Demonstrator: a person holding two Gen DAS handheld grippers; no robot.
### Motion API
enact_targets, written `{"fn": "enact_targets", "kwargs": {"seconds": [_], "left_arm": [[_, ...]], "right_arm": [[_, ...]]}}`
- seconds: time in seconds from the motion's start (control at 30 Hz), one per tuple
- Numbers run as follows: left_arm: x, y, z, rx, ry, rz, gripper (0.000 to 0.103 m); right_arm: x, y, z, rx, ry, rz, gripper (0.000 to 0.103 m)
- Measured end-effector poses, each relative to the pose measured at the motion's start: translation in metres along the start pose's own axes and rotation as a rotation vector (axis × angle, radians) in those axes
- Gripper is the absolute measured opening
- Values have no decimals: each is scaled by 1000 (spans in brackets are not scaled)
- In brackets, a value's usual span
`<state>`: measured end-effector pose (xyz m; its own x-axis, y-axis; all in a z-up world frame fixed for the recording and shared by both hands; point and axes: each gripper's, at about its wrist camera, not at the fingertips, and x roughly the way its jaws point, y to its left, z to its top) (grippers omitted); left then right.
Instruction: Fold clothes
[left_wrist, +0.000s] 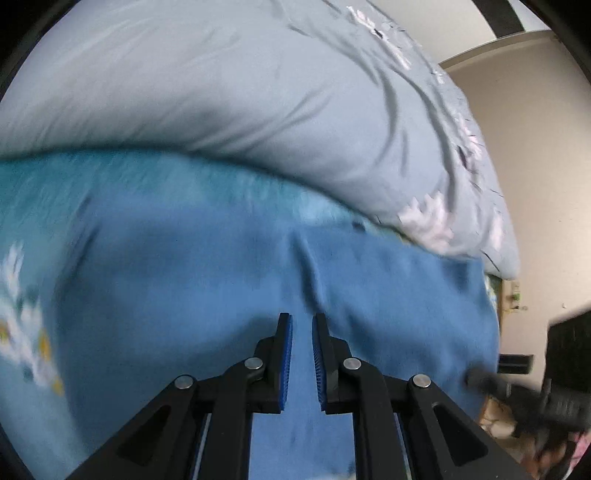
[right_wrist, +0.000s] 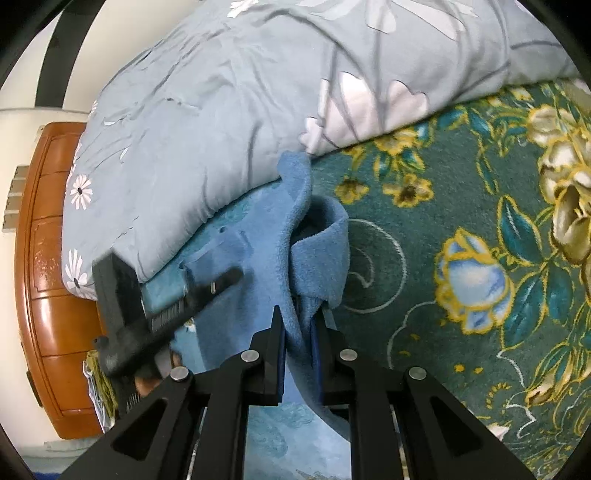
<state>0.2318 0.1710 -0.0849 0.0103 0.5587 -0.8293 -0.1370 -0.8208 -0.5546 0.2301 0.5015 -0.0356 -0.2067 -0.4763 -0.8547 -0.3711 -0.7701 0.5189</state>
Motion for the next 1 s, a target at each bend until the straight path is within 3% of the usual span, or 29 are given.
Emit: {"fn": "enact_targets", "kwargs": {"seconds": [0.1,0.23,0.37,0.5,0.67,0.87,1.0], "left_arm": [[-8,0,-40,-13,24,-30,13],[5,10,-90,-109,103,-101,13],[29,23,-121,-170,182,-98,13],[-8,48,-139,-240,98,-141,13],[-51,92,-166,-324,15,-115,24],[-102,144,-199,-424,-85,-84,26],[-103,148,-203,-452,-129,-92,27]], "right_arm": [[1,22,-4,-33,1,10,12],[9,52,-12,-77,20,22,12],[24,88,-18,-116,53,27,12],[42,121,-25,-177,97,16,11],[84,156,-31,-236,156,6,10],[160,179,-45,-281,247,-82,7],[190,195,-61,-360,282,-129,6]]}}
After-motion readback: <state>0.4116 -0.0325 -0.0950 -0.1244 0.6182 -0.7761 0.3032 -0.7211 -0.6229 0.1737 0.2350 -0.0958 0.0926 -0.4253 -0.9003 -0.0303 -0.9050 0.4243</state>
